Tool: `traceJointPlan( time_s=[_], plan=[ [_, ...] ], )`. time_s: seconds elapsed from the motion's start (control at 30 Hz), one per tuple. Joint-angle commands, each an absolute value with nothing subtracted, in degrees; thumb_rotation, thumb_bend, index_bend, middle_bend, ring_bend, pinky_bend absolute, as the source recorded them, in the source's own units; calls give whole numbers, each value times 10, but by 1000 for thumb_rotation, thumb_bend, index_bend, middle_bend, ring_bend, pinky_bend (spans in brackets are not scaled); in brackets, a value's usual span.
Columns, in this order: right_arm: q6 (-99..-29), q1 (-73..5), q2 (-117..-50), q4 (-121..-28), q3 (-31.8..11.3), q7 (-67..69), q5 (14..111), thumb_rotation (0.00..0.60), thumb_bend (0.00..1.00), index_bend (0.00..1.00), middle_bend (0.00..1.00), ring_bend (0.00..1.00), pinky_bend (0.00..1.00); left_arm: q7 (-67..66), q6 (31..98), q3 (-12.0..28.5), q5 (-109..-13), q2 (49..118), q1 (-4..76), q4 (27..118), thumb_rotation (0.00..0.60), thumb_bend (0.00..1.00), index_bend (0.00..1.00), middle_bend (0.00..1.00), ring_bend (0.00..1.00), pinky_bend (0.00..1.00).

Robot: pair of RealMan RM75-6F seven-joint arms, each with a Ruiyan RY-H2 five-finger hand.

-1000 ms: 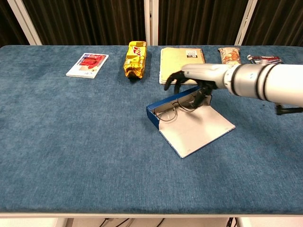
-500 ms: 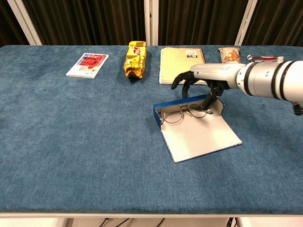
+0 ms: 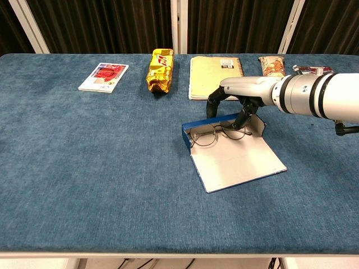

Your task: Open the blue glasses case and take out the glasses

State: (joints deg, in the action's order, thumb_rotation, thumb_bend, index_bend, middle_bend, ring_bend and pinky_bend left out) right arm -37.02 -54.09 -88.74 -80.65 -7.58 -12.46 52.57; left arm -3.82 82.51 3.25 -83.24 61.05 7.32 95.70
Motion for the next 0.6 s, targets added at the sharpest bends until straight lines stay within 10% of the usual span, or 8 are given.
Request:
traceJointPlan(
  time_s=[0.03, 0.6],
  plan=[
    [-370, -542, -888, -805, -76, -124, 525, 600, 437, 417, 283, 0, 0, -38, 825, 33, -832, 611, 73, 957, 600, 579, 664, 644, 452, 441],
    [-444, -524, -918, -797, -95, -100, 567, 600, 464, 620, 297, 0, 0, -37, 825, 32, -833, 611, 73, 957, 600, 579, 664, 645, 452, 441]
  ],
)
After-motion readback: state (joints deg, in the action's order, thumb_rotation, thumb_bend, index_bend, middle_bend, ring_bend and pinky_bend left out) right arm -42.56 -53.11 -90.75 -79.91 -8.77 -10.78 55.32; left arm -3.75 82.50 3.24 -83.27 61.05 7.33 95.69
